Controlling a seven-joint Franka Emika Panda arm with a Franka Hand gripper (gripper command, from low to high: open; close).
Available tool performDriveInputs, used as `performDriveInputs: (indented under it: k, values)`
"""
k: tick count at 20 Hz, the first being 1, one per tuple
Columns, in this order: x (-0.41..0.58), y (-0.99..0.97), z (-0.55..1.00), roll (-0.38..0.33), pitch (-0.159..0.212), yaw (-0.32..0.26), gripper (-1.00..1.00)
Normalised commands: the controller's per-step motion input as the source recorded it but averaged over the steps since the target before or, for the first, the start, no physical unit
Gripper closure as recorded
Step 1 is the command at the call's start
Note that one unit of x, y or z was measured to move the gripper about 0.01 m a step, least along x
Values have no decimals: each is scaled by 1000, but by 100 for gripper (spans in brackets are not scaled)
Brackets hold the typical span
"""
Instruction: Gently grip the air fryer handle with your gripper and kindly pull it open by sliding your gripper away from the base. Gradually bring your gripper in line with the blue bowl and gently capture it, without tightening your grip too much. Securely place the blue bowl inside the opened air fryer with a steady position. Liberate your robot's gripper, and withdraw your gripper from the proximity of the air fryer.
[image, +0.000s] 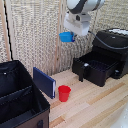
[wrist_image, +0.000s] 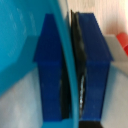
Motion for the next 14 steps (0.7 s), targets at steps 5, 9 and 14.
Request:
performDriveInputs:
  k: [5,9,14]
  values:
    - [61,-1000,31,81,27,0,100]
    - [98,-1000,-9,68,68,0,100]
    - [209,-805,-197,28,134,0,100]
